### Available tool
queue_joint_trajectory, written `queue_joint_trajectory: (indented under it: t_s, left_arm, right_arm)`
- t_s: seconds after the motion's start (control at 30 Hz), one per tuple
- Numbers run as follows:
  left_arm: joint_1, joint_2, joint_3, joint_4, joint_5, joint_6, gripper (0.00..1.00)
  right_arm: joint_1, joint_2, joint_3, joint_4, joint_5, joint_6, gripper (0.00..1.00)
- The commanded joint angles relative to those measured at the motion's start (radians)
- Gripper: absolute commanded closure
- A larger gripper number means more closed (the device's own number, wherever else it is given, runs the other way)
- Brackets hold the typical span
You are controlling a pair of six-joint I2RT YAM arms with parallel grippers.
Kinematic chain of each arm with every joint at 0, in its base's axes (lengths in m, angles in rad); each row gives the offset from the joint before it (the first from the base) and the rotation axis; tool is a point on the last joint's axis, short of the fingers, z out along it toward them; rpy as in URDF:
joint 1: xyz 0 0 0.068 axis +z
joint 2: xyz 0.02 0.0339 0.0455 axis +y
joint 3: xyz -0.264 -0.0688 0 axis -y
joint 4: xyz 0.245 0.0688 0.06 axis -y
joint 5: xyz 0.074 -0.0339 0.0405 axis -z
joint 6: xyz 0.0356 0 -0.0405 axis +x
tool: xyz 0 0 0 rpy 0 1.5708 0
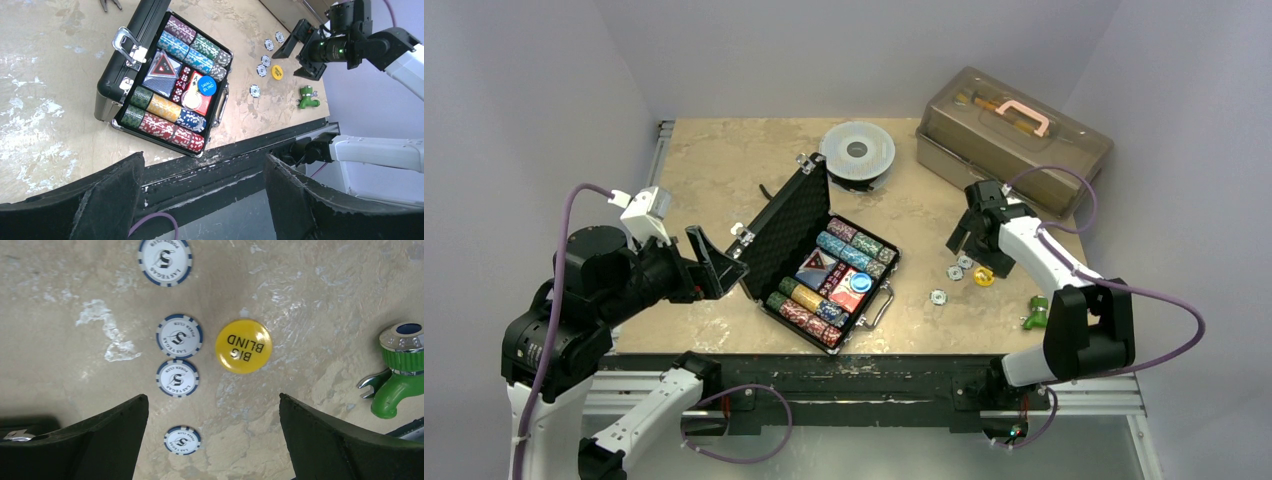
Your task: Pack up texas hold em set
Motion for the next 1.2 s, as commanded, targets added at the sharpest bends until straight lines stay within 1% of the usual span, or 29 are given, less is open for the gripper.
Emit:
queue_joint_trajectory:
  t_s: [0.0, 0.13, 0.2, 0.4, 0.6, 0.7, 0.77, 1.17]
  left_arm:
    - [-0.007, 0.001, -0.001, 0.020, 0.007, -0.027, 0.15]
    - [-0.006, 0.006, 0.008, -0.003, 0.006, -0.036, 0.15]
    - [-0.007, 0.006, 0.007, -0.006, 0.005, -0.041, 0.15]
    - [-0.007, 0.010, 0.009, -0.015, 0.006, -0.048, 0.16]
    - [-0.007, 0.014, 0.013, -0.020, 0.003, -0.050, 0.16]
    - [-0.006, 0.018, 0.014, -0.023, 0.001, -0.050, 0.16]
    - [-0.007, 0.021, 0.014, -0.021, 0.001, -0.051, 0.16]
    - [-0.006, 0.039, 0.019, -0.018, 0.004, -0.044, 0.16]
  right_arm:
    - [-0.053, 0.000, -0.038, 0.080, -0.044, -0.008, 0.04]
    - [-0.094, 0.024, -0.072, 0.112, -0.052, -0.015, 0.11]
    - [-0.110, 0.032, -0.085, 0.130, -0.057, -0.019, 0.18]
    - [-0.145, 0.076, -0.102, 0.152, -0.074, -0.035, 0.25]
    - [-0.160, 0.085, -0.126, 0.173, -0.090, -0.046, 0.32]
    - [-0.162, 0.092, -0.127, 0.172, -0.087, -0.051, 0.38]
    - [-0.163, 0.102, -0.124, 0.176, -0.088, -0.056, 0.40]
    - [-0.163, 0.154, -0.107, 0.182, -0.073, -0.086, 0.39]
